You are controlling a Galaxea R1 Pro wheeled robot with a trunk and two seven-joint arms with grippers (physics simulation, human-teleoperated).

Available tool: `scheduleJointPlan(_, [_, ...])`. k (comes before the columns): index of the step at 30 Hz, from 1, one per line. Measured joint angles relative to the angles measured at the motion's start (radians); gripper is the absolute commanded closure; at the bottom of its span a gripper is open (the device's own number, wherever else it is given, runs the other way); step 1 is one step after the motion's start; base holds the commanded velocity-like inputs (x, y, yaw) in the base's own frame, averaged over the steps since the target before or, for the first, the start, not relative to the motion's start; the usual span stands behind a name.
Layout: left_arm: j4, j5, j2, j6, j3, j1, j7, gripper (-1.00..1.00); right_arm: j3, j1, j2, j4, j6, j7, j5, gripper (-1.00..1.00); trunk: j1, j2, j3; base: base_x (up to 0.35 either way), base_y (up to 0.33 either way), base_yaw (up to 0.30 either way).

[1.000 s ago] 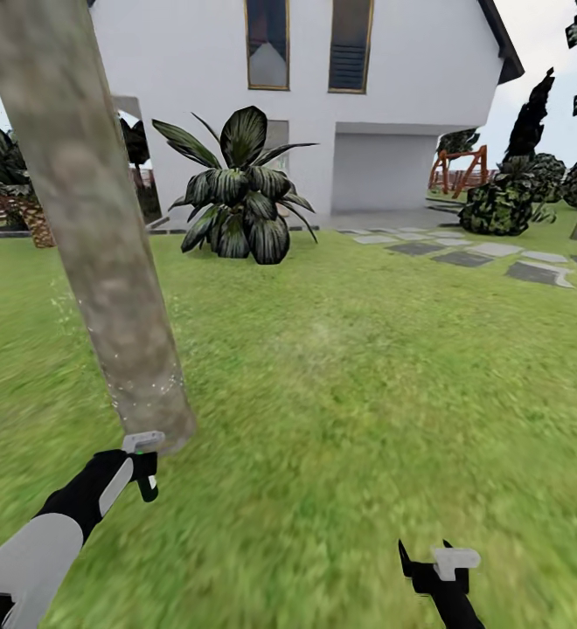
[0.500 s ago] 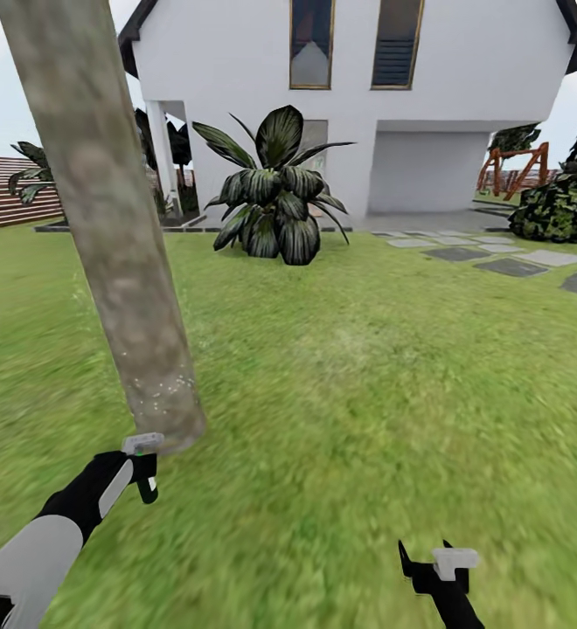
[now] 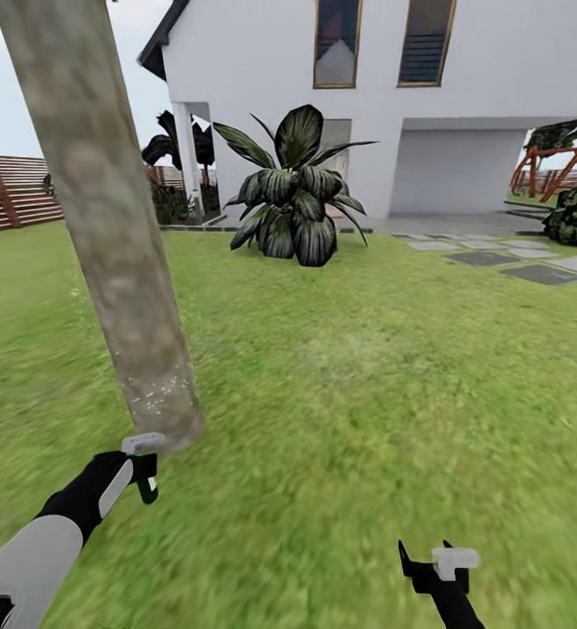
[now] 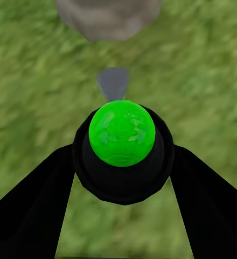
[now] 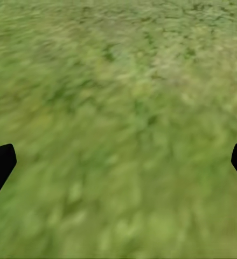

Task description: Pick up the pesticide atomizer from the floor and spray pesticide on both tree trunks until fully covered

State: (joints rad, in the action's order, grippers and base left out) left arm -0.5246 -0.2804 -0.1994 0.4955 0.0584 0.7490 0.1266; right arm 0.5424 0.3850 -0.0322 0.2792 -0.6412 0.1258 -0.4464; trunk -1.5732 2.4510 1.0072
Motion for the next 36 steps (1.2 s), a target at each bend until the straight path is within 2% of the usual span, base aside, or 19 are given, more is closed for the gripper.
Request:
scheduleJointPlan(21, [0.000,0.001,0.000,0.000,0.000,0.000,0.000,1.00,0.000,0.000,0.000,0.000,0.000,0.000,0.000,-1.00,0.000,0.000,0.000,0.102,-0.264,0.276])
scheduleJointPlan(26, [0.000,-0.001,0.001,-0.001,0.000,0.000,-0.001,1.00,0.000,0.000,-0.001,0.000,0.000,0.000,0.000,-1.00,0.000,0.000,0.000,0.032,-0.039,0.166])
scheduleJointPlan(29, [-0.012,0.002,0.014,-0.001,0.002,0.001,0.000,1.00,0.001,0.000,-0.001,0.000,0.000,0.000,0.000,-1.00,0.000,0.000,0.000,0.002,-0.002,0.017])
scheduleJointPlan(34, [-0.018,-0.002,0.025,0.015,0.007,0.026,0.002,1.00,0.001,0.000,-0.002,0.000,0.000,0.000,0.000,-1.00,0.000,0.000,0.000,0.000,0.000,0.001])
scheduleJointPlan(36, [-0.016,0.001,0.031,0.035,0.007,0.067,-0.001,1.00,0.001,0.000,-0.003,0.000,0.000,0.000,0.000,-1.00,0.000,0.000,0.000,0.000,0.000,0.000])
